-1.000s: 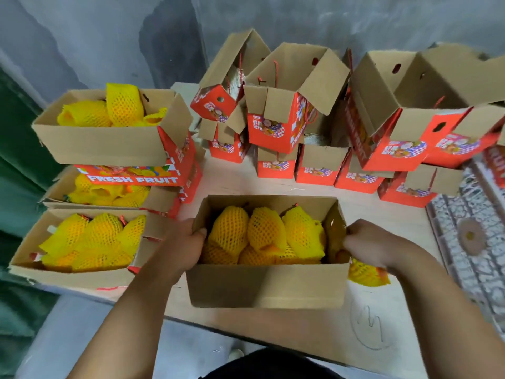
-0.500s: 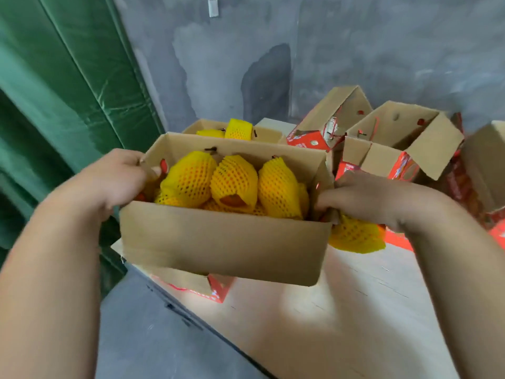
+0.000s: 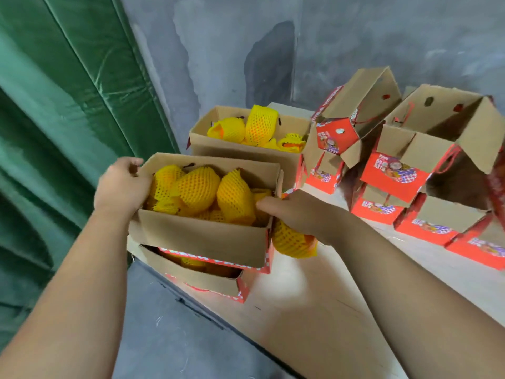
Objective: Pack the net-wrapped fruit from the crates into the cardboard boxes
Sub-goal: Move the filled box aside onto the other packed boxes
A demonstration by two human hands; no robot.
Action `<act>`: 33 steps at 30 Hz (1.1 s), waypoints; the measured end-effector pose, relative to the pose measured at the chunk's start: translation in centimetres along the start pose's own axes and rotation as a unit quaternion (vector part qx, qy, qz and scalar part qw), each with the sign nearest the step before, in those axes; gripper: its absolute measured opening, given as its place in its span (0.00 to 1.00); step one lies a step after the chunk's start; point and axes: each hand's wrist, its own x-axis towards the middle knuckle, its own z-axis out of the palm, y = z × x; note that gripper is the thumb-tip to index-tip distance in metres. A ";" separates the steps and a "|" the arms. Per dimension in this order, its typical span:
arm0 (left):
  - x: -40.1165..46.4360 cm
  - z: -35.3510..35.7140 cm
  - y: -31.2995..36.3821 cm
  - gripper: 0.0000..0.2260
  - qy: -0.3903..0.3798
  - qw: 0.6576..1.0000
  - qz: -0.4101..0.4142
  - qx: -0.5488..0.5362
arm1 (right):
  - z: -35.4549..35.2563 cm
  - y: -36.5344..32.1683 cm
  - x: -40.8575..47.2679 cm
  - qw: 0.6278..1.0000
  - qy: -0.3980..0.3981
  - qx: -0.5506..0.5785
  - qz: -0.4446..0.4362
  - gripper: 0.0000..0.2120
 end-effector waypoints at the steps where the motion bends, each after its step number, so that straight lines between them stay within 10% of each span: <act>1: -0.7 -0.1 0.0 0.15 0.041 0.998 0.023 -0.032 | -0.1 0.1 -0.2 1.000 -0.002 0.013 0.008 0.30; 7: -4.9 0.0 -0.5 0.17 0.140 0.983 0.089 -0.074 | -0.4 0.6 -1.0 1.000 -0.004 0.025 0.018 0.45; 12: -6.1 0.2 -2.3 0.17 0.170 0.985 0.024 -0.021 | 1.5 0.1 -1.2 0.998 0.042 0.050 0.008 0.35; 16: -6.2 -0.6 -4.7 0.10 0.001 0.964 -0.155 -0.217 | 1.6 -0.2 -1.0 0.997 0.057 0.017 -0.050 0.27; 33: 5.3 2.5 1.8 0.12 -0.102 0.993 -0.013 -0.066 | -1.3 -1.8 1.5 0.998 0.061 -0.005 0.002 0.22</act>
